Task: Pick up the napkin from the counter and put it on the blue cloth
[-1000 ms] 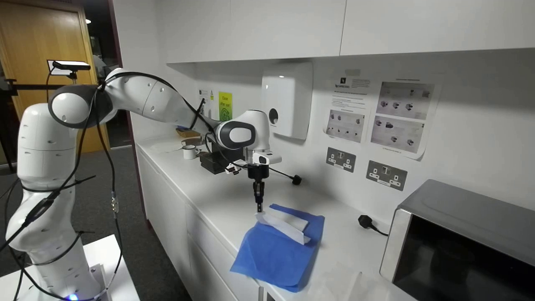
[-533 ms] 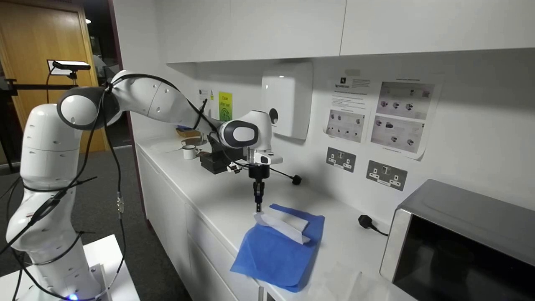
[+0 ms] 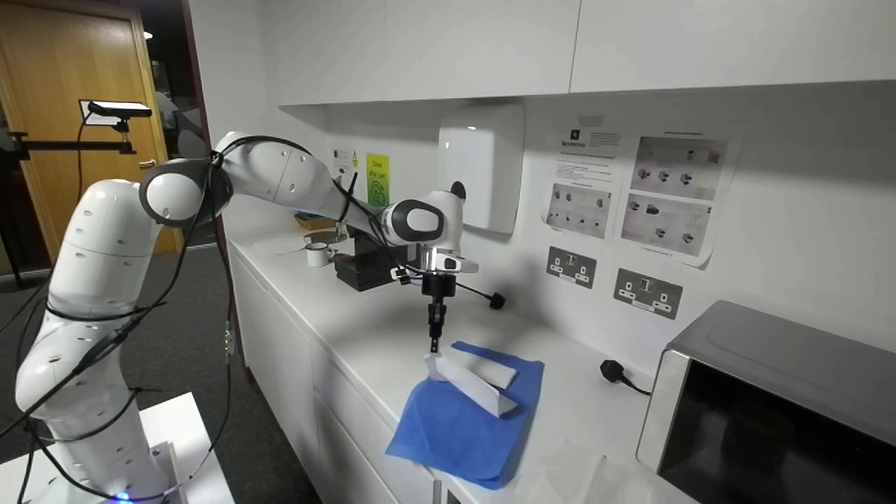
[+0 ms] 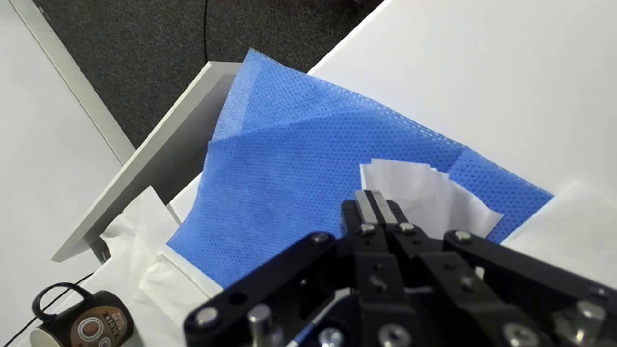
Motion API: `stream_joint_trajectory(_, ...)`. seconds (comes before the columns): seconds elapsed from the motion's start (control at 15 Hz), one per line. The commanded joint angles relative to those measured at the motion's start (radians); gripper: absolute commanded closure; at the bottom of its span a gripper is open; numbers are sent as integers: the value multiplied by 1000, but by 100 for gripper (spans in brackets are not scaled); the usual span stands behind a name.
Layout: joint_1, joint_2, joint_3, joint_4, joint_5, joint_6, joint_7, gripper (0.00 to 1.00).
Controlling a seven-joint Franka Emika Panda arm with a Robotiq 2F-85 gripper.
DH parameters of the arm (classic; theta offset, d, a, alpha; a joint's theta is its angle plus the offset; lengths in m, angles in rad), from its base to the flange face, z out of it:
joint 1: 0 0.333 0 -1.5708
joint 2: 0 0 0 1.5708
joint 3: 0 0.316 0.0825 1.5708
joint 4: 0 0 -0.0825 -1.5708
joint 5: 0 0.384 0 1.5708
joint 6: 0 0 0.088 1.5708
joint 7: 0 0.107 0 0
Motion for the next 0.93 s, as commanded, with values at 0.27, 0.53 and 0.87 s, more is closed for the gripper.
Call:
stream_joint_trajectory(0.27,9,94,-4,154,-30,-95,-2,100)
stream_joint_trajectory(0.53,3,148,-5,237,-24,-152,-14,100)
stream_joint_trajectory(0.87,9,225,-7,343,-35,-245,-27,100)
